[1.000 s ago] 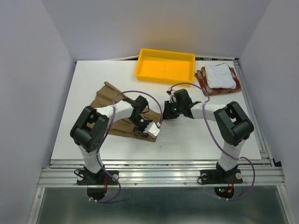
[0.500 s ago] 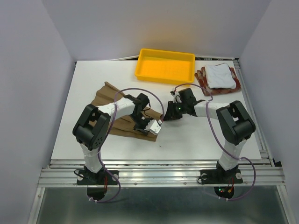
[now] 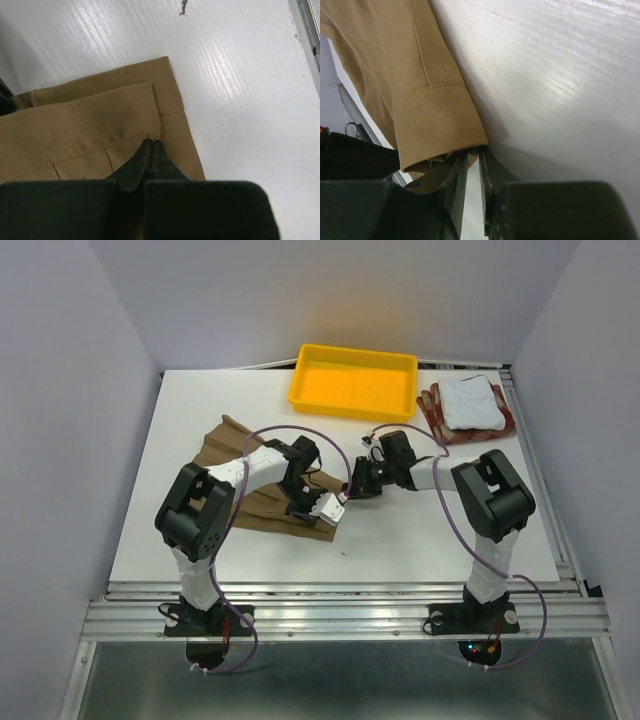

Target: Fold and stack the skirts

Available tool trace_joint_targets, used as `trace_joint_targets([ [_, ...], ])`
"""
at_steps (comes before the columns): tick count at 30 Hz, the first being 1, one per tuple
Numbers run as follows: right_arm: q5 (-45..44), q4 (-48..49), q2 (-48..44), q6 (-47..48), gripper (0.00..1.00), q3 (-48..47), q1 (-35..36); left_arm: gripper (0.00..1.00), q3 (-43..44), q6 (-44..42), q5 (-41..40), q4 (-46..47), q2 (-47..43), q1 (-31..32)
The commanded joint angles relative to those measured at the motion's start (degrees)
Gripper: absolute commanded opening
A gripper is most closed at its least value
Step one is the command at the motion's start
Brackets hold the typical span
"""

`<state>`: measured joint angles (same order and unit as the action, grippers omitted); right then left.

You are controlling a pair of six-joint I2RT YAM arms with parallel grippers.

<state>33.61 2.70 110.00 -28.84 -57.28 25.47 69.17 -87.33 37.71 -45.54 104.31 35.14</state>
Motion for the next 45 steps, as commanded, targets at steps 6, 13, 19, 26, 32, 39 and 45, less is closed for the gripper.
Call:
trace_joint_targets([
  [6, -10.57, -3.93, 8.39, -5.09, 0.02, 0.32, 0.10, 0.00, 3.17, -2.14, 2.36, -11.06, -6.40, 0.37],
  [13, -13.21, -4.90, 8.92, -6.75, 0.01, 0.06, 0.10, 0.00, -0.96, 1.54, 1.92, -8.78, -5.70, 2.83],
  [19, -13.92, -4.98, 7.78, -7.37, 0.01, 0.50, 0.10, 0.00, 0.09, 7.95, 3.42, -3.42, 0.80, 3.10],
  [26, -8.91, -9.98, 2.87, 1.47, 0.13, -0.38, -0.59, 0.04, 2.38, 13.51, 5.17, 0.80, 6.87, 3.01],
  [32, -4.87, -21.24, -7.49, 10.72, 0.30, -2.05, -3.93, 0.32, 3.34, 14.47, 6.58, 4.57, 2.31, 2.92],
  [39, 3.48, -21.68, -13.40, 11.79, 0.40, -8.72, -3.94, 0.57, 7.56, 22.45, 9.91, 7.56, -10.78, 0.39],
  [45, 3.24, -27.30, -11.56, 21.26, 0.46, -16.89, 2.90, 0.63, 3.26, 38.19, 8.28, 9.78, -25.62, -12.96],
])
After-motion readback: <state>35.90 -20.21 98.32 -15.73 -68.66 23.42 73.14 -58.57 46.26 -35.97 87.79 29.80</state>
